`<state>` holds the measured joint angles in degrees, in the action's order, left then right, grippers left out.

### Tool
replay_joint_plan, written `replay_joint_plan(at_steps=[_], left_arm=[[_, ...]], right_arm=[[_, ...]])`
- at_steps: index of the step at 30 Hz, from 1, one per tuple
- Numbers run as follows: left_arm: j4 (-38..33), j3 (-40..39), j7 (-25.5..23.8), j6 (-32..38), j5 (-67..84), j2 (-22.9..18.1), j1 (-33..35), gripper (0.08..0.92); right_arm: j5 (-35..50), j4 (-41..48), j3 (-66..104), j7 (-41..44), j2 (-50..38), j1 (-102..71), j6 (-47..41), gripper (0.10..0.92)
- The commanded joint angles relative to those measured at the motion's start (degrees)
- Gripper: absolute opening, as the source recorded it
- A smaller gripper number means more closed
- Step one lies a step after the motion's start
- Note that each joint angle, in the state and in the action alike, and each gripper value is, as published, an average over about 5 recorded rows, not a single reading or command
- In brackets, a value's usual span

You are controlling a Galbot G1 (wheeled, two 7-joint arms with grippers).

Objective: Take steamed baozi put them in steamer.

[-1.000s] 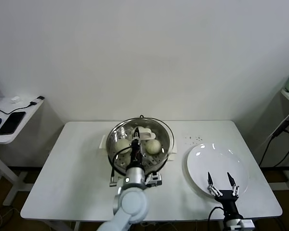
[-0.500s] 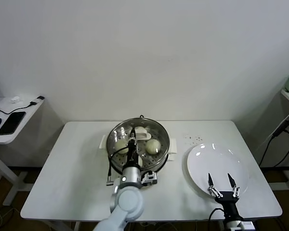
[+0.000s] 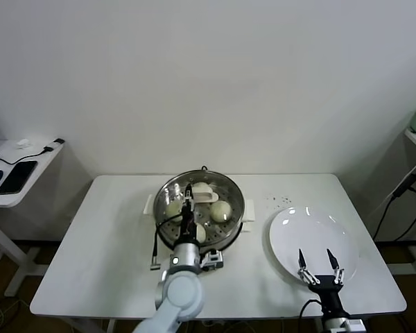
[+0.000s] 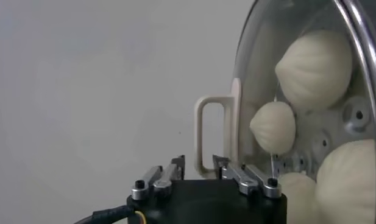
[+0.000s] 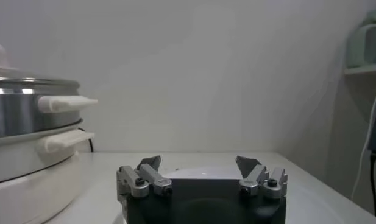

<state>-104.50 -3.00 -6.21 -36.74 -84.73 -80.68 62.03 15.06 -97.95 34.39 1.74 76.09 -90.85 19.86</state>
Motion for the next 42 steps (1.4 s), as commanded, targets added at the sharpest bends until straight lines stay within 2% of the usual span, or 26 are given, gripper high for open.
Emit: replay_joint_plan(at_steps=[1, 6, 10, 13, 17, 21, 25, 27, 31, 36, 42], left_arm=[[-6.3, -0.5, -1.3, 0.2, 5.6, 1.3, 1.1, 0.458], [-14.8, -0.5, -1.7, 2.1, 13.3, 4.6, 4.1, 0.605], [-19.8, 0.7, -0.6, 6.1, 25.5, 6.7, 7.2, 0.718], [-22.2, 3.9, 3.6, 11.8, 41.2, 6.9, 9.8, 0.789], [-23.1, 13.0, 12.4, 21.6, 66.2, 5.3, 11.9, 0.820], [-22.9, 28.4, 15.5, 27.2, 91.5, 5.0, 15.0, 0.822], [-19.2, 41.5, 13.0, 31.9, 111.7, 10.1, 20.1, 0.823], [-15.6, 44.7, 11.8, 35.4, 116.2, 13.1, 22.3, 0.823], [-7.5, 44.7, 9.6, 40.3, 117.8, 15.4, 24.1, 0.823], [3.5, 41.6, 7.8, 46.6, 112.5, 14.7, 24.1, 0.823], [8.7, 40.5, 6.9, 50.9, 109.8, 13.7, 24.8, 0.823]], right_arm=[[-0.1, -0.6, 0.0, 0.3, 0.1, 0.0, -0.7, 0.823], [-0.1, -1.0, -0.3, 1.1, 0.0, -0.1, -1.9, 0.823], [0.2, -1.1, -0.9, 1.2, 0.0, -0.1, -3.0, 0.823], [0.9, -1.6, -1.5, 0.7, 0.2, -0.1, -2.9, 0.823], [1.8, -2.5, -1.6, 0.2, 0.2, -0.3, -2.5, 0.823], [1.4, -2.5, -1.1, 0.4, -0.2, -0.5, -1.8, 0.823], [1.3, -2.2, -0.8, 0.3, -0.7, -0.4, -2.0, 0.823], [1.3, -1.9, -0.8, 0.3, -0.7, -0.2, -1.8, 0.823], [1.3, -1.3, -1.1, 0.4, -0.8, 0.3, -1.3, 0.823], [1.2, -0.3, -1.1, 0.1, -1.0, 0.6, -1.4, 0.823], [1.0, 0.7, -0.7, 0.0, -1.2, 0.4, -1.8, 0.823]])
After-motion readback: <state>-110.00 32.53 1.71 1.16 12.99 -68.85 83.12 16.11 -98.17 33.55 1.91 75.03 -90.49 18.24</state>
